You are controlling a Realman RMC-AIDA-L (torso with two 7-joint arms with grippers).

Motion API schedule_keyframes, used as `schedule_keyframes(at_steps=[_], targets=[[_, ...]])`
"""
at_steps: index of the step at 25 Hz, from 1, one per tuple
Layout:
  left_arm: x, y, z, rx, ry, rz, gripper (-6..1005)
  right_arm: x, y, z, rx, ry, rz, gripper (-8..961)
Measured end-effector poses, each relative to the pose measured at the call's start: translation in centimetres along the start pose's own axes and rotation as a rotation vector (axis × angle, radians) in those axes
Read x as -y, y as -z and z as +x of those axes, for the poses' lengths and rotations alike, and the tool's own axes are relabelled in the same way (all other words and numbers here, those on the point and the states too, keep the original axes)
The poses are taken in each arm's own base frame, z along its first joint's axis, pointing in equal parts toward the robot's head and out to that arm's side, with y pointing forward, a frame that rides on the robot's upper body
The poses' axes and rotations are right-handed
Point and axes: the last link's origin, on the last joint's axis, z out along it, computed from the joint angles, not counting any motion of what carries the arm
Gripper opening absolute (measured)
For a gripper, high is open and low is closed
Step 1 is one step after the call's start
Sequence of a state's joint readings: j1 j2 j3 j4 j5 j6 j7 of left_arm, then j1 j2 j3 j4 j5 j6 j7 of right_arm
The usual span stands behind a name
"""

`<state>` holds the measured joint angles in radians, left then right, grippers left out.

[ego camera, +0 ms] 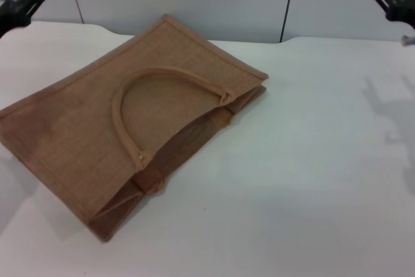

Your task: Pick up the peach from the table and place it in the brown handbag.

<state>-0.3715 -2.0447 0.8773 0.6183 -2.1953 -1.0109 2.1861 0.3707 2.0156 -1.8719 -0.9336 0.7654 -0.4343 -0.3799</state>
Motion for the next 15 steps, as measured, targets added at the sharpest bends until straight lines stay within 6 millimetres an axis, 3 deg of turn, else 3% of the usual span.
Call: schedule_keyframes(at_steps=[7, 15], targets=[[0.1, 1.9, -3.5, -0.025, -0.008, 0.128, 605, 0.8, 0.6, 2.1, -0.002, -0.045, 0.031, 767], [0.3, 2.6, -4.1, -0.031, -0.007, 0.170, 604, 1.3, 0.6, 3.0, -0.014, -0.046, 0.045, 767]])
